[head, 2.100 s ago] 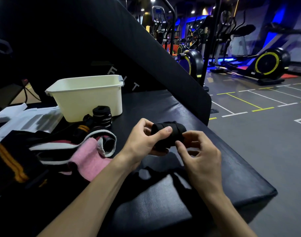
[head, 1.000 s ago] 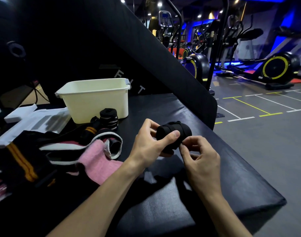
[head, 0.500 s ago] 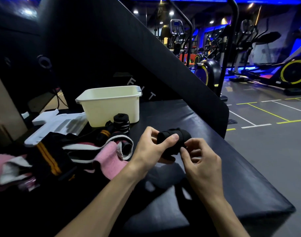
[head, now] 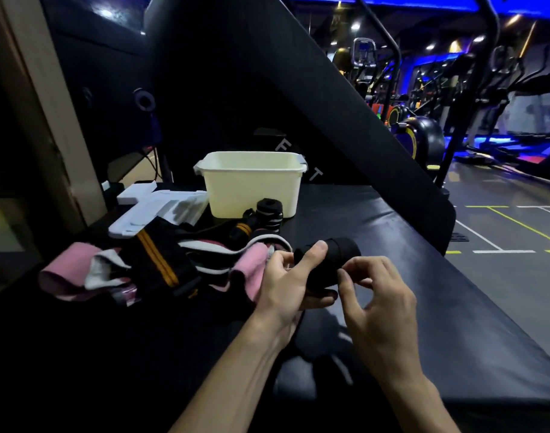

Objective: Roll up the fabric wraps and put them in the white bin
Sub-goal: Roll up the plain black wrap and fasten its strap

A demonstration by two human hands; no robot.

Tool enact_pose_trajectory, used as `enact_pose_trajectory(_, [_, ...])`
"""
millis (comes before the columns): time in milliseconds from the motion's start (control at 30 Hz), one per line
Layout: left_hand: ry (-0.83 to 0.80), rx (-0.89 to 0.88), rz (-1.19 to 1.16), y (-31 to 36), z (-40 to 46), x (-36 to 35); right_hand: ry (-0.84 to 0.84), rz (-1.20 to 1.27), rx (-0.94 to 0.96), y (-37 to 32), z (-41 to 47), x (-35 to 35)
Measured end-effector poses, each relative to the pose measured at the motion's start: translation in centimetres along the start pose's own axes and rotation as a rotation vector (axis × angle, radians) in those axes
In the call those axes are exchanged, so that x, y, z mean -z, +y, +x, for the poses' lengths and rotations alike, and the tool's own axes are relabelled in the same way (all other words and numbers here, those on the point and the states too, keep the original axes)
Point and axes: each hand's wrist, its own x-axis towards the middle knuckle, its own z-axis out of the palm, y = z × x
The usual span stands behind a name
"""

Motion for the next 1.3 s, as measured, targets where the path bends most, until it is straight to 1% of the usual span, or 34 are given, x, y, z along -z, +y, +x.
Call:
enact_pose_trajectory(133, [-0.003,0.01,-0.026,1.2,0.0,0.9,-0.02,0.014,0.009,-0.9,0.5,-0.6])
enact_pose_trajectory(400, [0.004,0.023,-0.062,3.4,0.9,2.7,-0.192,0.039,0.038,-2.1,4.0,-1.2])
enact_pose_trajectory(467, [-0.008,0.015,-0.093,4.1,1.1,3.0,-0.218,-0.002,0.093,-2.4,5.2,-1.6])
enact_pose_trajectory(600, [-0.042,-0.002,-0.167,5.5,1.5,3.5,-0.127,-0.14,0.325,-3.9,6.9,-2.4])
enact_pose_trajectory(700, [-0.045,-0.015,-0.2,6.6,1.9,4.5,-0.137,-0.174,0.454,-5.0,7.8,-3.0])
enact_pose_trajectory(767, [-0.038,-0.016,-0.183,7.0,2.2,5.4,-0.206,-0.166,0.483,-5.2,8.3,-3.7])
enact_pose_trajectory(867, [-0.026,0.015,-0.189,7.5,2.6,6.5,-0.276,-0.149,0.463,-5.2,8.7,-4.9])
enact_pose_trajectory(967, [-0.003,0.043,-0.196,7.7,3.0,7.4,-0.253,-0.12,0.459,-5.2,8.7,-6.0])
enact_pose_trajectory(1100, [-0.02,0.054,-0.218,7.4,3.5,8.1,-0.146,-0.13,0.522,-5.7,8.9,-7.0])
enact_pose_trajectory(1300, [-0.024,0.097,-0.302,7.4,3.8,8.2,-0.051,-0.266,0.598,-5.8,8.8,-8.1])
